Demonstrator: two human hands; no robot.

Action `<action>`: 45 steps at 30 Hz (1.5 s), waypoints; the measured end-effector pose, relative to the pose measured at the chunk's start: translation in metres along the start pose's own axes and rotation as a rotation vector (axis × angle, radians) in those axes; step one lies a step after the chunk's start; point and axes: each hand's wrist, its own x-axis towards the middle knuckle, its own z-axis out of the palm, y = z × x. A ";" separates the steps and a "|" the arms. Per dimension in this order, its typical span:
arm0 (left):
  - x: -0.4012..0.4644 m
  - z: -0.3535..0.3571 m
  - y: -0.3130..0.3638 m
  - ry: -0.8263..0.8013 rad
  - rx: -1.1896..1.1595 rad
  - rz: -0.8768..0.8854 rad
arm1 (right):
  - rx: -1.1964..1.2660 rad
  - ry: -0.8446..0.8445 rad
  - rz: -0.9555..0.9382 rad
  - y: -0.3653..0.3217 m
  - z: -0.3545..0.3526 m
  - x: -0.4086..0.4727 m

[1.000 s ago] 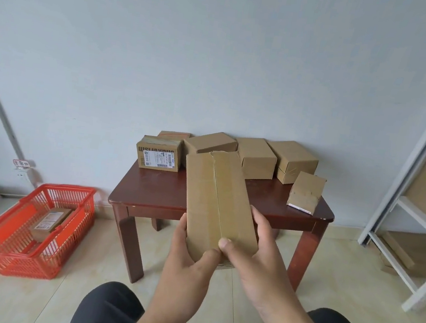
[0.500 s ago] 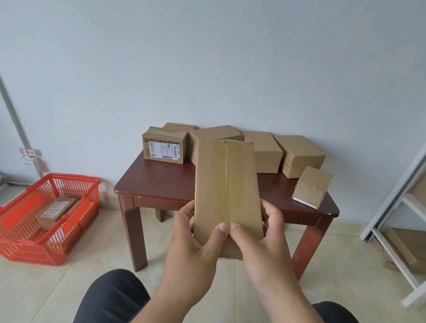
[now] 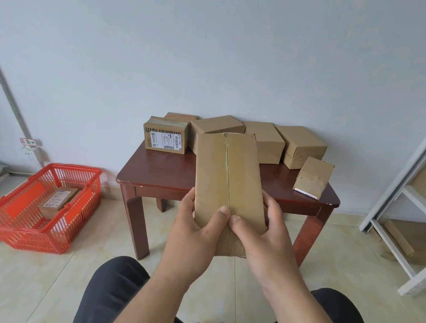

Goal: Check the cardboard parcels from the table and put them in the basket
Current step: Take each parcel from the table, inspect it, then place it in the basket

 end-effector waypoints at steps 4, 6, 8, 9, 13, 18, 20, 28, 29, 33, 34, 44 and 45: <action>-0.006 0.003 -0.004 0.033 -0.012 0.049 | -0.061 0.012 0.005 -0.003 0.000 0.000; -0.008 0.004 -0.004 0.033 -0.019 0.054 | -0.080 0.039 0.011 -0.003 0.001 0.001; -0.010 0.004 -0.006 0.033 -0.025 0.048 | -0.088 0.070 0.008 -0.003 0.002 0.002; -0.010 0.004 -0.006 0.033 -0.027 0.038 | -0.086 0.077 0.005 -0.002 0.002 0.002; -0.005 -0.001 -0.003 0.015 -0.019 -0.037 | -0.077 0.046 -0.009 -0.001 0.001 -0.002; -0.003 0.001 0.002 0.046 0.004 -0.061 | -0.060 0.012 0.006 0.000 -0.004 -0.004; -0.005 0.004 0.000 0.053 -0.012 -0.043 | -0.097 0.018 0.009 -0.003 -0.005 -0.003; -0.006 0.004 -0.001 0.021 0.053 0.036 | -0.264 0.076 -0.001 -0.007 -0.006 0.006; -0.005 0.003 -0.001 0.019 0.060 0.029 | -0.265 0.071 -0.002 -0.007 -0.007 0.005; 0.002 -0.001 0.004 0.032 0.108 -0.009 | -0.212 0.064 -0.008 -0.006 -0.006 0.001; 0.004 -0.001 0.005 0.039 0.119 -0.013 | -0.203 0.065 -0.005 -0.006 -0.006 0.000; 0.006 0.005 0.013 0.048 0.170 0.004 | -0.381 0.092 0.023 -0.017 -0.006 0.012; 0.005 0.005 0.014 0.048 0.170 0.001 | -0.386 0.099 0.024 -0.017 -0.005 0.013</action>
